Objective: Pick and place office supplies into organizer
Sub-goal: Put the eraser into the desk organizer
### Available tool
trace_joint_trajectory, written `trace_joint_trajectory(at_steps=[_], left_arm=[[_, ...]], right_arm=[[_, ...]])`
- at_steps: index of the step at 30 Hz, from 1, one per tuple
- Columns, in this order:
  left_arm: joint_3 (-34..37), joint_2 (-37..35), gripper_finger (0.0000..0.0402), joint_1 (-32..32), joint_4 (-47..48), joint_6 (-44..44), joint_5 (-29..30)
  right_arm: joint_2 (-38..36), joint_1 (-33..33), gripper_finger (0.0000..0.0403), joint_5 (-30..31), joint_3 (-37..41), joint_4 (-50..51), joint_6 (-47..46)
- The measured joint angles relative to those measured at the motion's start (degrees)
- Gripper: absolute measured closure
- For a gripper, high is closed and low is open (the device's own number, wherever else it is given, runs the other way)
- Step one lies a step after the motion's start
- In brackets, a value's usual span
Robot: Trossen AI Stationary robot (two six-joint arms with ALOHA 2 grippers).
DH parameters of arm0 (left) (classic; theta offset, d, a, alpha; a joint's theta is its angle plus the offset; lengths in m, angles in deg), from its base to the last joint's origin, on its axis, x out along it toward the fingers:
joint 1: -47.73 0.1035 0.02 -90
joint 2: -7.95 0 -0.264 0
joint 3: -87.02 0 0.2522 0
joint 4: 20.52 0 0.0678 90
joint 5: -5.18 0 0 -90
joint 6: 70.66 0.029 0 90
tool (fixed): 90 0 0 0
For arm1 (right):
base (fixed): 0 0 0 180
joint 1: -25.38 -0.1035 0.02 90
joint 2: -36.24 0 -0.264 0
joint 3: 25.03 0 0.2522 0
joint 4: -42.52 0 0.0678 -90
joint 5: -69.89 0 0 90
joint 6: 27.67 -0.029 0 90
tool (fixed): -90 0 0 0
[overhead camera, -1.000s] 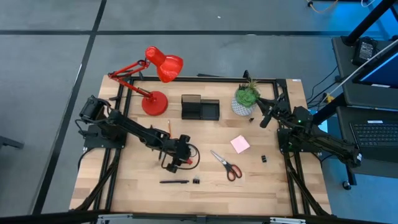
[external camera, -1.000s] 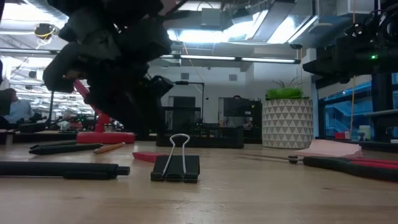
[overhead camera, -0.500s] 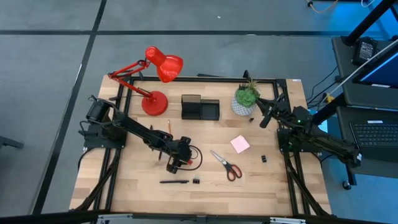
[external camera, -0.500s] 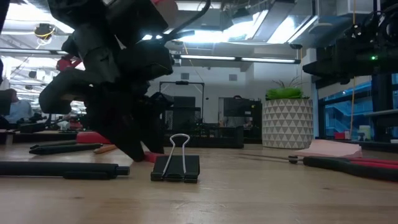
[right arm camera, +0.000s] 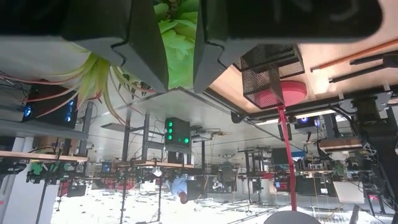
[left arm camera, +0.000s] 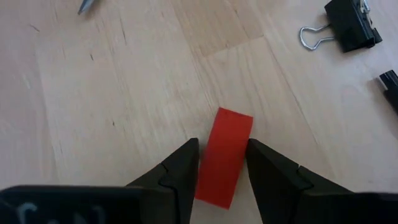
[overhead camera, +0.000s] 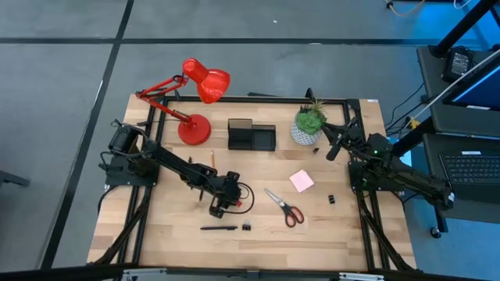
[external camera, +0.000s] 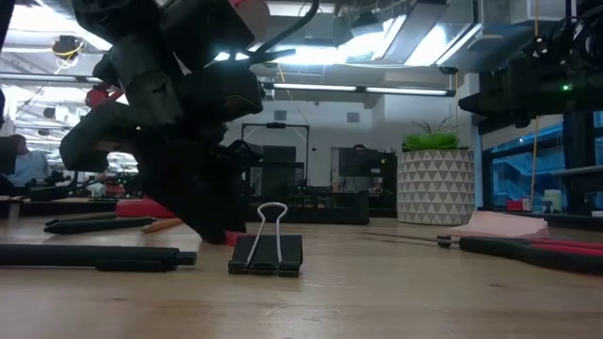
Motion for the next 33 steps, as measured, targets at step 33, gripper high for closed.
trace_joint_trajectory(at_steps=[33], left_arm=[[0.2, -4.9, 0.0309, 0.0, -1.6, 0.0, 3.6]], right_arm=[[0.0, 0.0, 0.0323, 0.0, 0.0, -0.1, 0.1]])
